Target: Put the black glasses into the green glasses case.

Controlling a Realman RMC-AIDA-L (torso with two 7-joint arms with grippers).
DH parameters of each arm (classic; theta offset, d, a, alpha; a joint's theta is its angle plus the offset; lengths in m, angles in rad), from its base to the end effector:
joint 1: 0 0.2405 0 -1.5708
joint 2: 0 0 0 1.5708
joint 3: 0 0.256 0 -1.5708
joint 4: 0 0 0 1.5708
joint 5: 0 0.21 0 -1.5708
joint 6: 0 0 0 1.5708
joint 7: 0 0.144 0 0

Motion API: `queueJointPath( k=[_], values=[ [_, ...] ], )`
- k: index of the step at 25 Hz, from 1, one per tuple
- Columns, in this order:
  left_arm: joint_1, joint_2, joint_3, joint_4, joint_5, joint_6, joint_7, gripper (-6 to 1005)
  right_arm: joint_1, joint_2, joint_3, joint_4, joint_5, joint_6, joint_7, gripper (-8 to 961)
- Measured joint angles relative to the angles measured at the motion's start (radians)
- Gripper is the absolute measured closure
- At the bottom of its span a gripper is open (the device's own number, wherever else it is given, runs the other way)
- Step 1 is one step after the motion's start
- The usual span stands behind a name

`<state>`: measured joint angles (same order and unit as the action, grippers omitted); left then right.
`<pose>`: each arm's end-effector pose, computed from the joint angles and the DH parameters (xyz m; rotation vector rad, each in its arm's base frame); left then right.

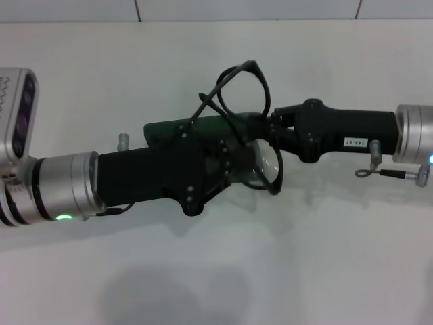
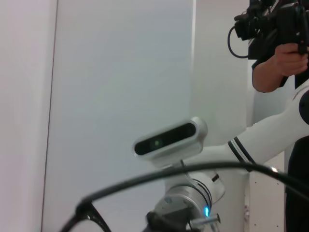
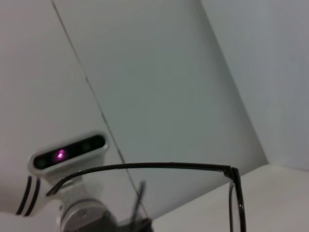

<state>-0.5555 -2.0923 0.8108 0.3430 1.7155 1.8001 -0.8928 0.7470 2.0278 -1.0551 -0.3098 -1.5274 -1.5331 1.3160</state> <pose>-0.2199 0.2836 -0.0366 -2.7508 -0.1346 -1.2634 0.1828 0.3508 -0.0427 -2.8651 0.5828 1.0631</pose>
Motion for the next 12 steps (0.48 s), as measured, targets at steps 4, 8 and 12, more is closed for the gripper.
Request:
queueJointPath(
  k=[4, 8, 12],
  values=[
    [-0.006, 0.000, 0.002, -0.004, -0.004, 0.000, 0.000, 999, 0.000, 0.000, -0.008, 0.000, 0.001, -0.023, 0.000, 858],
    [-0.013, 0.000, 0.002, -0.010, -0.005, -0.002, 0.004, 999, 0.000, 0.000, -0.008, -0.001, 0.001, -0.042, 0.000, 858],
    [-0.018, 0.000, 0.002, -0.011, -0.005, -0.002, 0.005, 999, 0.000, 0.000, -0.016, -0.006, -0.002, -0.047, 0.000, 858]
  ],
)
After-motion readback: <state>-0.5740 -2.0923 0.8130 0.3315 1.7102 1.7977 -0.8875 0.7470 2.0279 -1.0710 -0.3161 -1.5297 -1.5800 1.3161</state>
